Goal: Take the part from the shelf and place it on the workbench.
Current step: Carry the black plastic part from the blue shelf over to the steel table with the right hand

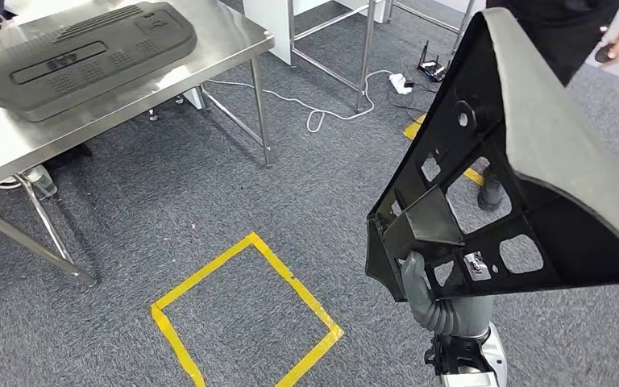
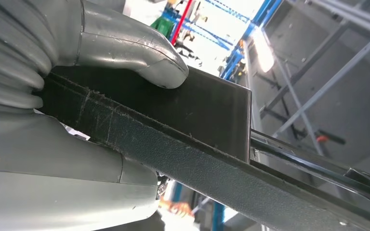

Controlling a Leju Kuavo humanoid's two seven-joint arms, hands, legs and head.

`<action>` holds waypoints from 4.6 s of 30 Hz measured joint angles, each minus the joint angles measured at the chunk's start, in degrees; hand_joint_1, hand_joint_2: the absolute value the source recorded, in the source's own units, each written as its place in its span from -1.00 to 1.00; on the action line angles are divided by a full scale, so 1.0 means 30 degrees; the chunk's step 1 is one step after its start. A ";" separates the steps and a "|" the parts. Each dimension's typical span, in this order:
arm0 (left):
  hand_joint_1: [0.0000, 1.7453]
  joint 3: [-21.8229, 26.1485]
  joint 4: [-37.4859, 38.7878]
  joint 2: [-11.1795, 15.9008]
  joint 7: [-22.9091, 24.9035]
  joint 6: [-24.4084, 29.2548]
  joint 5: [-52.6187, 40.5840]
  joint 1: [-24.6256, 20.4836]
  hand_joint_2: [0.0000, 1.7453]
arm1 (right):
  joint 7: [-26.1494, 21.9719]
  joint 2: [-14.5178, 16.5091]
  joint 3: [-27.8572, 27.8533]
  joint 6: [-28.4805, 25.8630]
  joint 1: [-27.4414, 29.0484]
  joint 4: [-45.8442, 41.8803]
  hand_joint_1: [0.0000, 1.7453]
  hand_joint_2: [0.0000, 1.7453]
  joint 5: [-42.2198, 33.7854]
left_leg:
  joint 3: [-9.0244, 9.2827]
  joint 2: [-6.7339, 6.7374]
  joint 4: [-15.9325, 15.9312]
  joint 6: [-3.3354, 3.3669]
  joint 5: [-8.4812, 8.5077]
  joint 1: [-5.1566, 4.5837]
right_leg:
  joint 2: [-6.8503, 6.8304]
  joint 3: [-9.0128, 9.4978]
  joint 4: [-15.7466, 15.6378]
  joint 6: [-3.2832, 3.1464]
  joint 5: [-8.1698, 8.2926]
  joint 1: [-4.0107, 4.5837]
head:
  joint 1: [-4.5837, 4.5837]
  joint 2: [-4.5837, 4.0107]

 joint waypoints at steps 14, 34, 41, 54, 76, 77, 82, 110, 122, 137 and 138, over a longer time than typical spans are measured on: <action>-1.00 0.0035 0.0002 -0.0257 -0.0326 -0.0005 -0.0386 -0.0273 1.00 | -0.0064 0.0013 0.0007 -0.0015 -0.0427 0.0146 1.00 1.00 0.0124 | -0.0250 -0.2753 -0.0659 0.0494 0.0647 0.0264 | 0.2385 -0.0981 0.1662 0.1103 -0.0525 -0.0455 | 0.0119 0.0000; -1.00 0.0009 0.0009 -0.0399 -0.0251 -0.0042 -0.0670 -0.0251 1.00 | 0.0140 -0.0055 -0.0009 -0.0018 -0.1062 -0.0040 1.00 1.00 0.0454 | -0.0148 -0.0335 -0.0540 0.0136 0.0301 0.0092 | -0.0176 0.0085 -0.0131 0.0351 -0.0064 -0.0089 | -0.0089 0.0000; -1.00 0.0002 0.0004 -0.0547 -0.0155 -0.0080 -0.0681 -0.0302 1.00 | 0.0781 -0.0155 -0.0044 -0.0038 -0.1090 -0.0118 1.00 1.00 0.0173 | -0.0279 -0.1295 -0.0674 0.0613 0.0543 0.0248 | 0.1703 -0.2725 0.5393 0.0437 -0.2269 -0.0194 | 0.0022 0.0000; -1.00 -0.0004 0.0009 -0.0641 -0.0087 -0.0370 -0.0781 -0.0260 1.00 | 0.0918 -0.0155 -0.0027 -0.0175 -0.1085 -0.0115 1.00 1.00 0.0213 | -0.0226 -0.1710 -0.0787 0.0595 0.0720 0.0111 | 0.1776 -0.0314 -0.0124 0.0552 0.0281 -0.0171 | -0.0007 0.0000; -1.00 -0.0022 0.0006 -0.0769 0.0111 -0.0643 -0.0969 -0.0261 1.00 | 0.0914 -0.0189 -0.0005 -0.0260 -0.0876 -0.0178 1.00 1.00 0.0211 | 0.0064 -0.1769 -0.1096 0.0073 0.0577 0.0307 | 0.1807 -0.0473 -0.0151 0.1282 0.0291 -0.0622 | 0.0091 0.0000; -1.00 -0.0020 0.0004 -0.0758 0.0139 -0.0654 -0.0971 -0.0252 1.00 | 0.0916 -0.0189 -0.0007 -0.0262 -0.0873 -0.0180 1.00 1.00 0.0202 | 0.0070 -0.1777 -0.1095 -0.0048 0.0548 0.0283 | 0.1822 -0.0431 -0.0205 0.1015 0.0319 -0.0544 | 0.0089 0.0000; -1.00 -0.0022 0.0009 -0.0758 0.0213 -0.0674 -0.0973 -0.0234 1.00 | 0.0920 -0.0162 0.0000 -0.0264 -0.0863 -0.0188 1.00 1.00 0.0242 | -0.0704 -0.1356 0.0836 -0.0390 -0.0528 0.0431 | 0.1770 -0.0182 -0.0261 0.0262 0.0330 -0.0618 | 0.0009 0.0000; -1.00 -0.0009 0.0018 -0.0922 0.0283 -0.0683 -0.0973 -0.0283 1.00 | 0.1102 -0.0128 -0.0024 -0.0406 -0.0871 -0.0281 1.00 1.00 0.0525 | 0.0612 -0.1558 -0.0704 0.0109 -0.0465 0.0095 | 0.1762 -0.0904 -0.0159 0.0468 0.0702 -0.0231 | 0.0118 0.0000; -1.00 -0.0009 0.0022 -0.0874 0.0284 -0.0690 -0.0994 -0.0251 1.00 | 0.1115 -0.0044 -0.0157 -0.0636 -0.0882 -0.0291 1.00 1.00 0.0390 | -0.1084 -0.1157 0.1633 -0.0398 -0.0405 0.0435 | 0.1778 0.0183 -0.0299 0.0132 -0.0001 -0.0455 | -0.0011 0.0000; -1.00 -0.0009 0.0031 -0.0902 0.0255 -0.0697 -0.0994 -0.0287 1.00 | 0.1191 -0.0015 -0.0448 -0.0754 -0.0993 -0.0384 1.00 1.00 0.0310 | 0.0519 -0.1404 -0.0608 0.0518 -0.0295 0.0313 | 0.1763 -0.2190 0.2091 0.1147 0.0056 -0.0385 | 0.0173 0.0000; -1.00 -0.0009 0.0031 -0.0913 0.0248 -0.0697 -0.0994 -0.0290 1.00 | 0.1204 -0.0011 -0.0483 -0.0761 -0.1004 -0.0384 1.00 1.00 0.0300 | 0.0576 -0.1440 -0.0594 0.0432 -0.0378 0.0260 | 0.1756 -0.1700 0.0959 0.1112 0.0526 -0.0359 | 0.0175 0.0000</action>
